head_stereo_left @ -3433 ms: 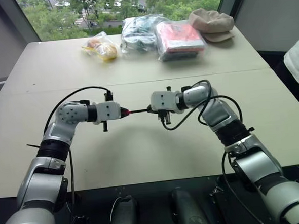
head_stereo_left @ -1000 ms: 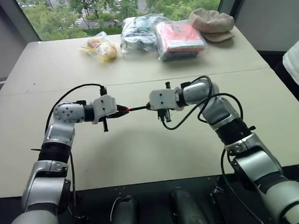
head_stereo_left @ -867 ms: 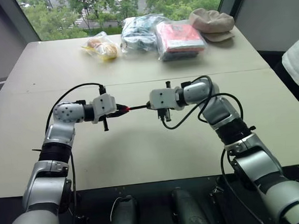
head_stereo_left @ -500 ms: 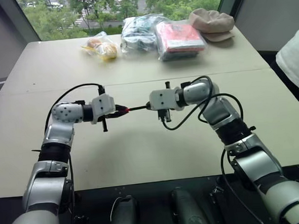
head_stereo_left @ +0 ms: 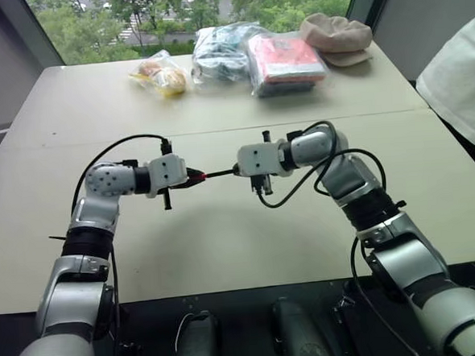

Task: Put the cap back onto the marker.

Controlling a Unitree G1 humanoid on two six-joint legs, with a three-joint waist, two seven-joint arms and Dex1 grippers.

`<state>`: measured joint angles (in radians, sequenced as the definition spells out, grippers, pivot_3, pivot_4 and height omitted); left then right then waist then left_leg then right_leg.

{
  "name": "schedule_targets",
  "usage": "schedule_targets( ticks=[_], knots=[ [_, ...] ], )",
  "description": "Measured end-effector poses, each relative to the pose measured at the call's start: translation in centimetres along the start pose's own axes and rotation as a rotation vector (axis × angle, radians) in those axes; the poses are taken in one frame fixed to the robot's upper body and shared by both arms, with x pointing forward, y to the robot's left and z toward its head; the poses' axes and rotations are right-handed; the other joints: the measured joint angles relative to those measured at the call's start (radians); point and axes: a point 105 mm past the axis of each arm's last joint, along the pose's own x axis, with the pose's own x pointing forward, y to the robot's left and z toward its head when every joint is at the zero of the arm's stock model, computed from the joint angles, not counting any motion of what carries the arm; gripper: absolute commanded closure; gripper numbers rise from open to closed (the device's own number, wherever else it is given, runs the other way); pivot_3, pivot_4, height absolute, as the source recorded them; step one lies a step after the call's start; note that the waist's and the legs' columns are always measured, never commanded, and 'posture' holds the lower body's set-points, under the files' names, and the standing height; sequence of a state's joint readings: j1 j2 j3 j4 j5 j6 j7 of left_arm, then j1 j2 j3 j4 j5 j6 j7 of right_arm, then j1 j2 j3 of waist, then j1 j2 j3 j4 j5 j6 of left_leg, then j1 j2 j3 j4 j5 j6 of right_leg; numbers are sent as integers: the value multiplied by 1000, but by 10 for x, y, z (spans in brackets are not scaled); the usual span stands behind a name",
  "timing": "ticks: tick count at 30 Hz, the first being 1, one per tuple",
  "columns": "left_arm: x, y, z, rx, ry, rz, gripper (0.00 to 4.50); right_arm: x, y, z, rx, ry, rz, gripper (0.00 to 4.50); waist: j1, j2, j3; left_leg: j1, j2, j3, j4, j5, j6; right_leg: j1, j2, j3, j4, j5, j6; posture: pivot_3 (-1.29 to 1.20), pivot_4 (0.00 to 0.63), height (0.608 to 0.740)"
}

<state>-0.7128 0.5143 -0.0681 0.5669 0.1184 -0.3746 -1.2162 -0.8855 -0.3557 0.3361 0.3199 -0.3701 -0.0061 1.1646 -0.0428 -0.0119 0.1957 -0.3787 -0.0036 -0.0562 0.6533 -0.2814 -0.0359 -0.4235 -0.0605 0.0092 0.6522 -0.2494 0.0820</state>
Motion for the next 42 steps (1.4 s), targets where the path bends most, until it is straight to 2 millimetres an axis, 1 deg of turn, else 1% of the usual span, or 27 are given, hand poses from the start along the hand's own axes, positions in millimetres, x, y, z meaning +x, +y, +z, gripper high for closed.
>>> schedule_targets(
  ticks=[4, 11, 18, 25, 31, 42],
  knots=[
    [3, -3, -1, 9, 16, -24, 4500, 1, 2, -1, -7, 14, 17, 4444, 0, 0, 0, 0, 0, 0, 0, 0, 0, 0, 0, 0, 0, 0, 0, 0, 150, 740],
    [5, -1, -3, 8, 31, -32, 4500, 3, 2, -1, -15, 24, 15, 4444, 0, 0, 0, 0, 0, 0, 0, 0, 0, 0, 0, 0, 0, 0, 0, 0, 150, 740],
    [7, 5, -2, -17, 6, 37, 4500, 1, -2, -2, 61, 14, -15, 4444, 1, 0, 0, -1, 0, 0, 1, 0, 0, 0, 0, 0, 0, 0, 0, 0, 150, 740],
    [2, 11, 3, -54, -63, 94, 4500, -6, -7, 0, 91, -28, -54, 4444, -1, 0, 0, -1, 0, 0, 1, 0, 0, -1, 0, 0, 1, 0, 0, 0, 150, 740],
    [0, 5, 3, -90, -82, 58, 4500, -7, -3, 1, 96, -40, -17, 4444, 0, 0, 0, -1, 0, 0, 1, 0, 0, -1, 0, 0, 1, 0, 0, 0, 150, 740],
    [0, -2, 3, -77, -76, -4, 4500, -7, 2, 1, 92, -39, 28, 4444, -1, 0, 0, -1, 0, 0, 1, 0, 0, -1, 0, 0, 1, 0, 0, 0, 150, 740]
  ],
)
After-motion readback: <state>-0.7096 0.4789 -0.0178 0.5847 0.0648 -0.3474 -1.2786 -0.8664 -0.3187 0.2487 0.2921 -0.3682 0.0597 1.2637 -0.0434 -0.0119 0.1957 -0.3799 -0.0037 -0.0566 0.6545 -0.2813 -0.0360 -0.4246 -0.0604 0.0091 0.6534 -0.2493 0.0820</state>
